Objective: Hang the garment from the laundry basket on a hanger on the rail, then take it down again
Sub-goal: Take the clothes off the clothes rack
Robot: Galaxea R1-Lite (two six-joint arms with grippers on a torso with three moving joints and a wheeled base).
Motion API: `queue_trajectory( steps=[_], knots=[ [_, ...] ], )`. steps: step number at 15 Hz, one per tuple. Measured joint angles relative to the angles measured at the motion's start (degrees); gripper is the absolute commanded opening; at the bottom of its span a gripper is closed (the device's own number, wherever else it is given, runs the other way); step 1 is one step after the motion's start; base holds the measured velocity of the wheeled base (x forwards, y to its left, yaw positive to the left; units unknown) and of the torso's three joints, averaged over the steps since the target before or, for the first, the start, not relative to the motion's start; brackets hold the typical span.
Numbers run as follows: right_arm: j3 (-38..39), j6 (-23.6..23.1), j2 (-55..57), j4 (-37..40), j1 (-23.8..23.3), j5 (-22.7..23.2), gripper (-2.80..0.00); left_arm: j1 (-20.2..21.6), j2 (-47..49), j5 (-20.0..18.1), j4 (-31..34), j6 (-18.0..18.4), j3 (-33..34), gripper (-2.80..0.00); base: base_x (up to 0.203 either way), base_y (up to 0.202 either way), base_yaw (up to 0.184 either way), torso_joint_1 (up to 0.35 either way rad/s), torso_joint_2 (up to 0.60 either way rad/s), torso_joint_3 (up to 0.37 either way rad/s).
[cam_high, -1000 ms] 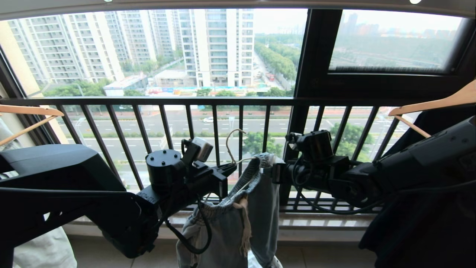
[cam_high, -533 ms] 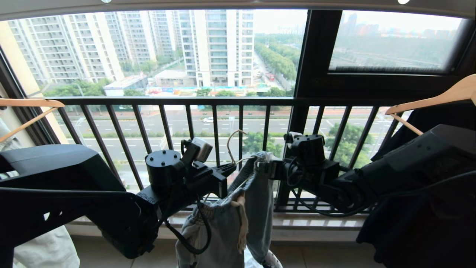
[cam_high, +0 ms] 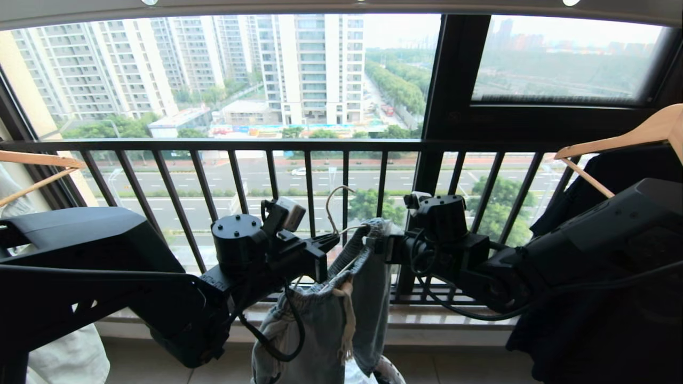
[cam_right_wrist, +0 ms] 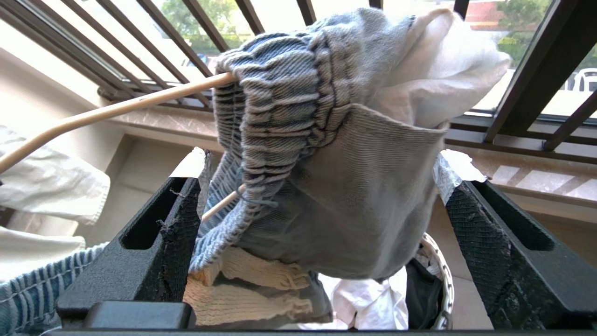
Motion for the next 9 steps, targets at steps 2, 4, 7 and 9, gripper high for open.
queue_trajectory(
  steps=[2, 4, 7, 9],
  knots=[
    [-0.6, 0.2, 0.9, -0.2, 0.4, -0.3, 0.00, 0.0, -0.5, 0.0, 0.0, -0.2, 0.0, -2.80, 0.000, 0.000, 0.000, 0.000, 0.00, 0.000],
    [-1.8, 0.4, 2.4, -0.8, -0.2, -0.8, 0.00, 0.0, -1.2, -0.1, 0.1, -0.3, 0.1, -2.80, 0.000, 0.000, 0.000, 0.000, 0.00, 0.000],
    [-3.3, 0.3, 4.4, -2.3, -1.1, -3.6, -2.80, 0.0, -1.6, 0.0, 0.1, -0.3, 0.2, -2.80, 0.000, 0.000, 0.000, 0.000, 0.00, 0.000],
    [-3.9, 0.2, 4.9, -2.5, -2.6, -4.2, -2.80, 0.1, -1.7, 0.0, 0.0, -0.2, 0.1, -2.80, 0.000, 0.000, 0.000, 0.000, 0.00, 0.000]
  ],
)
